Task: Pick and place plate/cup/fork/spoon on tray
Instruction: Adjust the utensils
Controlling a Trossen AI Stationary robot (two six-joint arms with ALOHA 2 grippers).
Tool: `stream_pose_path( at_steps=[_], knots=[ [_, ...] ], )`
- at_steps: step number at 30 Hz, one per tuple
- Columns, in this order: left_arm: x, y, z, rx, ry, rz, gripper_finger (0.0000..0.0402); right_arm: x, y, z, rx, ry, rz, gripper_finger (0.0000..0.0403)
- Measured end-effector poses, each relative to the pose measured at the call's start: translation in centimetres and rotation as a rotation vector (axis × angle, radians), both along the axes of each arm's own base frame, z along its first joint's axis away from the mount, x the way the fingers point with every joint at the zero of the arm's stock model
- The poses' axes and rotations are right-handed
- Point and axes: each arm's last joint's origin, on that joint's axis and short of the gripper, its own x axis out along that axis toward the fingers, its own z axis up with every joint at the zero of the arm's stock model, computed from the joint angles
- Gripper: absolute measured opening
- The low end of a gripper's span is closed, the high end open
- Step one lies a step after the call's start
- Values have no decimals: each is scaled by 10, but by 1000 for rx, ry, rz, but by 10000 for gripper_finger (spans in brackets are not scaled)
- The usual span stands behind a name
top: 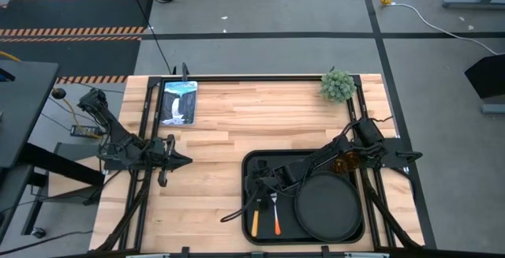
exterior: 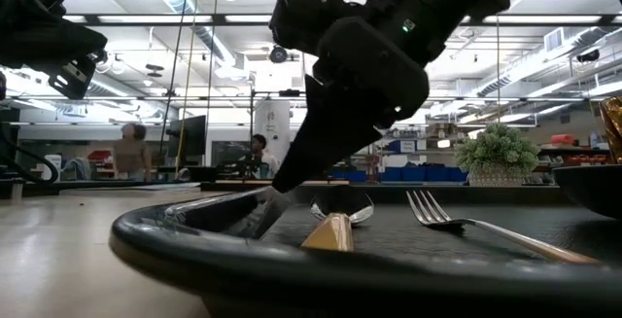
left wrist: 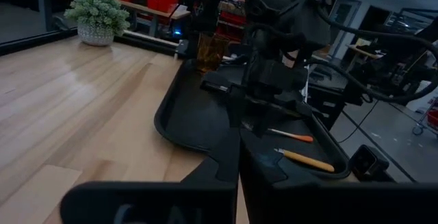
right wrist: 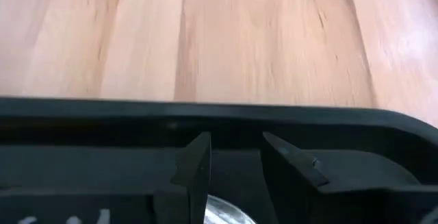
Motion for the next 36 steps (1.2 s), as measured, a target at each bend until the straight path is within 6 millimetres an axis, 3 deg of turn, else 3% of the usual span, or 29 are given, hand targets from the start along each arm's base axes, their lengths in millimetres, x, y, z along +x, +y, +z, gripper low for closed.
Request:
stream_pose_path(
  at_steps=[6, 12, 21, 27, 36],
  knots=[
    [0, 0, 0, 1, 0, 0, 11, 0, 19, 11, 62, 31, 104, 134],
    [0, 0, 0, 2, 0, 3, 11, -13, 53, 9, 87, 29, 207, 134],
    [0, 1, 0, 4, 0, 24, 11, -18, 92, 3, 118, -126, 223, 134],
    [0, 1, 0, 2, -3, 25, 11, -18, 98, -16, 124, -86, 206, 134],
    [0, 0, 0, 3, -1, 27, 11, -22, 96, -18, 149, -19, 213, 134]
  ],
)
